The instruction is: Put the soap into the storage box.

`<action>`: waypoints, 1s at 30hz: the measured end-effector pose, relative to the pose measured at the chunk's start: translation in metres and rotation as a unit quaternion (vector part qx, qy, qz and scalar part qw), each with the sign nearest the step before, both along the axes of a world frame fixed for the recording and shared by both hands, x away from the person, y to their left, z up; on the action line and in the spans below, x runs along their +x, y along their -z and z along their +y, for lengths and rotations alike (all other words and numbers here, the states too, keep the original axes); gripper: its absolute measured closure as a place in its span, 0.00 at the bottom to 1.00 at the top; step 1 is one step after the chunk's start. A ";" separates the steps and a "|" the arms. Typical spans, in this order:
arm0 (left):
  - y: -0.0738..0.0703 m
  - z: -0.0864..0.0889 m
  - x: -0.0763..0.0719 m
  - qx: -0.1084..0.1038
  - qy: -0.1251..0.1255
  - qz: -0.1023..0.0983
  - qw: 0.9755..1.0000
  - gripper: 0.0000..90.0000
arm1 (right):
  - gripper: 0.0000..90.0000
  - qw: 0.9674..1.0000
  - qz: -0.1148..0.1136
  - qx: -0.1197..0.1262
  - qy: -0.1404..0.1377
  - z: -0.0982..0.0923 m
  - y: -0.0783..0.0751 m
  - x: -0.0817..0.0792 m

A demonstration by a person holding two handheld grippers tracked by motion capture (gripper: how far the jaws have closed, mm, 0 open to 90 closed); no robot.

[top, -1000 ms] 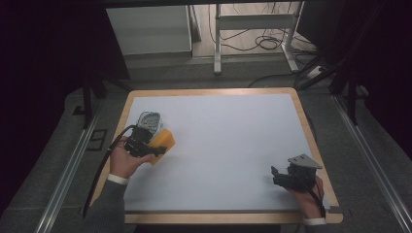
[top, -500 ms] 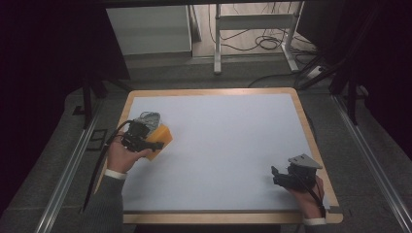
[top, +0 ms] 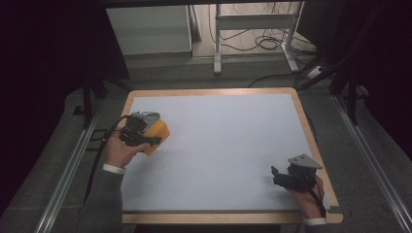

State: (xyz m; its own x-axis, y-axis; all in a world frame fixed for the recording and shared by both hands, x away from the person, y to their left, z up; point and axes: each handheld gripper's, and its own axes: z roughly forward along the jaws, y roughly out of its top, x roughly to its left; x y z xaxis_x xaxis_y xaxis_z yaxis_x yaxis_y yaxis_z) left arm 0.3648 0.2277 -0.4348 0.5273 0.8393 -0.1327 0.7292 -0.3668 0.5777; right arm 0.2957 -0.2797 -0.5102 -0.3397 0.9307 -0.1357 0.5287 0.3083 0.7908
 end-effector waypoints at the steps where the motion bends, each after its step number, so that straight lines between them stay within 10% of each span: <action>1: 0.000 0.000 0.001 -0.001 -0.003 0.000 1.000 0.68 | 0.10 1.000 0.000 0.000 0.000 0.000 0.000 0.000; 30: -0.008 0.018 0.029 -0.012 -0.044 0.001 0.999 0.68 | 0.10 1.000 0.003 0.001 0.005 -0.002 0.001 0.001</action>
State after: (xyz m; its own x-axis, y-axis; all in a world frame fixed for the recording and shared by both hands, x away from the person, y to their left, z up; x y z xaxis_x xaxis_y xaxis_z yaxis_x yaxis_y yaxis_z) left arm 0.3941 0.2460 -0.4270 0.4519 0.8787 -0.1538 0.7589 -0.2881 0.5840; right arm 0.2964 -0.2820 -0.5109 -0.3314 0.9343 -0.1316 0.5357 0.3012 0.7889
